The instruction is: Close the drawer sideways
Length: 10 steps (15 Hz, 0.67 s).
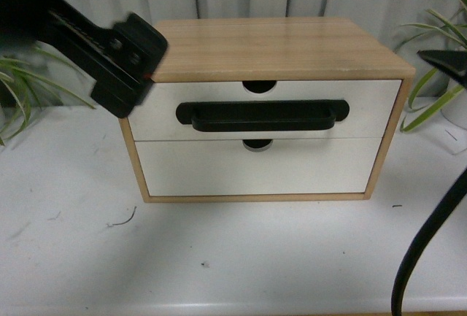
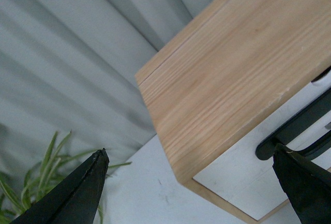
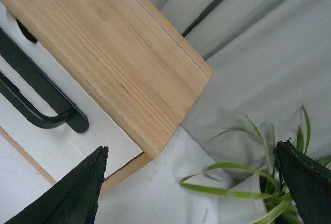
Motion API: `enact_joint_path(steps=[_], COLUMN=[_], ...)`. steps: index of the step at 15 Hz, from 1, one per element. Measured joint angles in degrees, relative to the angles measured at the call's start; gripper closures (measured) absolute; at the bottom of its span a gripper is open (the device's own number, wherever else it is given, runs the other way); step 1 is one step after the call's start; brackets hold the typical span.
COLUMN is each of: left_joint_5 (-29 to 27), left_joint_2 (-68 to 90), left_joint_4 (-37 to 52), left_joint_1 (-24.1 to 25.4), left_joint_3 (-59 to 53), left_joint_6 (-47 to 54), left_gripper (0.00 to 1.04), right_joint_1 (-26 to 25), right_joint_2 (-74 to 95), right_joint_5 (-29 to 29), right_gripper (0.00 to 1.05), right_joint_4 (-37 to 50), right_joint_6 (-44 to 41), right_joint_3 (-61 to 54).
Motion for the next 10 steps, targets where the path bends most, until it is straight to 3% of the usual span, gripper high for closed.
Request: enact_joint_path(steps=[3,6,7,8,9,10], left_joint_5=[0.6,1.2,0.9,7.3,10.8,12.7], left_joint_2=[-17.0,-35.3,-40.2,-44.4,-47.7,-49.6], left_joint_4=[-0.2,-9.9,-13.3,-17.7,-18.3,-18.1], left_joint_1=[5.6,14.3,17.2,21.2,22.2,21.9], left_joint_3=[-8.7,-13.7,-14.9,-16.1,-19.6,-23.1], left_joint_6=[-17.9,-31.6,-32.5,-32.9,-33.4,-33.5], left_gripper=[0.07,0.07,0.07,0.18,0.28,0.43], right_joint_1=[-4.2,-8.2,-6.3,-5.2,-5.1,-5.4], right_joint_2=[-11.6,-26.0,-30.9,-36.8,-42.7,-48.7], right_joint_5=[-4.5,-9.0,1.3,9.3,14.1,14.9], right_gripper=[0.06,0.06,0.17,0.30,0.43,0.56], right_joint_4=[1.4,0.9,-1.0,-4.3,-9.2,-12.6], right_joint_6=[27.7,51.9,52.2,50.3,49.4,48.9], right_joint_3=[-8.0,-16.5,-19.5,-23.5,-25.9,-27.2])
